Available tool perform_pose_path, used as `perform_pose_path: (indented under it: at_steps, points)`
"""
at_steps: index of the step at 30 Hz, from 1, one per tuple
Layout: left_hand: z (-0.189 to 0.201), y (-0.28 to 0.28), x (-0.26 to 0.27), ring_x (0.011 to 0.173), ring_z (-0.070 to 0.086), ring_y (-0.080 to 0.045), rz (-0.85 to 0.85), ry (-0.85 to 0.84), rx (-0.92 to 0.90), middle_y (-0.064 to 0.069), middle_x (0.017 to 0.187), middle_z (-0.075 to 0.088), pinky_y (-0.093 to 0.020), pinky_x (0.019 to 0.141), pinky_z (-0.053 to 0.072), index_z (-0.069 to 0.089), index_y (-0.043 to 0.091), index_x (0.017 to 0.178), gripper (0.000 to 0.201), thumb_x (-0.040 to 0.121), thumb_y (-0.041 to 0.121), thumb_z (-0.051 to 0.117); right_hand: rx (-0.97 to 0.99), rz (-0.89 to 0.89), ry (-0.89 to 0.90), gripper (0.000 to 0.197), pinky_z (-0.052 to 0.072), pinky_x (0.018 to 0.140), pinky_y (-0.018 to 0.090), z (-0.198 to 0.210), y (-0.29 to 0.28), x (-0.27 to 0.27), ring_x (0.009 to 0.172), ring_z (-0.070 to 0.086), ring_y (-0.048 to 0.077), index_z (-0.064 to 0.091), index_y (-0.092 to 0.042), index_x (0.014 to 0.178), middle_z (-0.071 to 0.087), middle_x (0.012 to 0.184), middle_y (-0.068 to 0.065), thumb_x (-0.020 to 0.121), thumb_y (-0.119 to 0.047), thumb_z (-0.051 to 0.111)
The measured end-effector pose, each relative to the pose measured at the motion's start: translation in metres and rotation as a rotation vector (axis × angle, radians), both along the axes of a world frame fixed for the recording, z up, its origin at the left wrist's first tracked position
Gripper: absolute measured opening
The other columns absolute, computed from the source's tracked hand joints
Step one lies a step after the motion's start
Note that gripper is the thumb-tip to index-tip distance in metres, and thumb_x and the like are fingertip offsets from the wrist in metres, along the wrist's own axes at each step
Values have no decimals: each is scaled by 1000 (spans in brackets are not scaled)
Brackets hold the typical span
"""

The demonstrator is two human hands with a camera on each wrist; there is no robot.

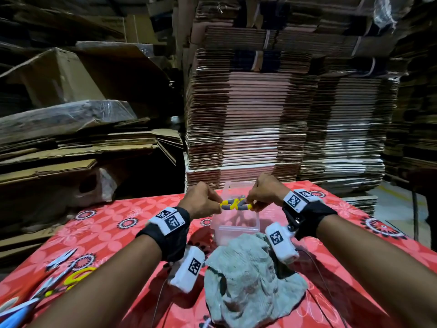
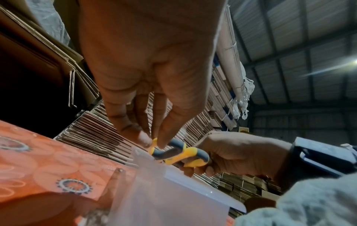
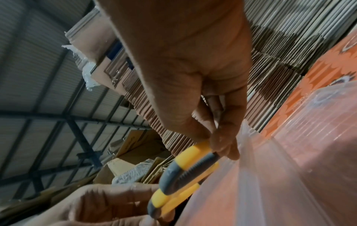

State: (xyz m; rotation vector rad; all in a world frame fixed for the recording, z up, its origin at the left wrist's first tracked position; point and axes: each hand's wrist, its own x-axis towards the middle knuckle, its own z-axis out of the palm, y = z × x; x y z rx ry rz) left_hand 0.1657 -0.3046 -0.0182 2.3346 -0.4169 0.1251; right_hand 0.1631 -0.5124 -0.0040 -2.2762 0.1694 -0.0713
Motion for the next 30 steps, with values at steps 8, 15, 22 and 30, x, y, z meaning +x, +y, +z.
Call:
perform_pose_path:
  at_steps: [8,15,22,30]
  points:
    - [-4,0,-1,80,63,-15,39,-8,97,-3,85,74,-28,76,57,85,18,92,21,74,8,87,-266,22,-25,11,65,64,32,-4,8,6,51,66,18,81,3,80,77,72,14,85,-4,75]
    - [-5,-3,-4,70,60,-15,23,-18,98,-4,75,69,-23,63,50,85,14,89,18,76,3,84,-165,48,15,13,65,82,43,-5,-1,8,70,75,27,80,7,89,78,78,17,86,-6,79]
    - [-2,0,-5,66,66,-17,27,61,9,-4,70,71,-39,80,63,82,8,81,12,76,-2,85,42,79,46,15,65,81,41,4,-6,-1,82,77,36,72,16,93,76,81,25,88,3,78]
    - [-3,9,-14,55,67,-24,54,182,-103,-6,58,69,-45,67,65,73,8,67,24,83,-11,72,-164,15,27,18,66,68,38,9,-14,-8,64,76,26,76,9,90,77,76,19,83,-5,85]
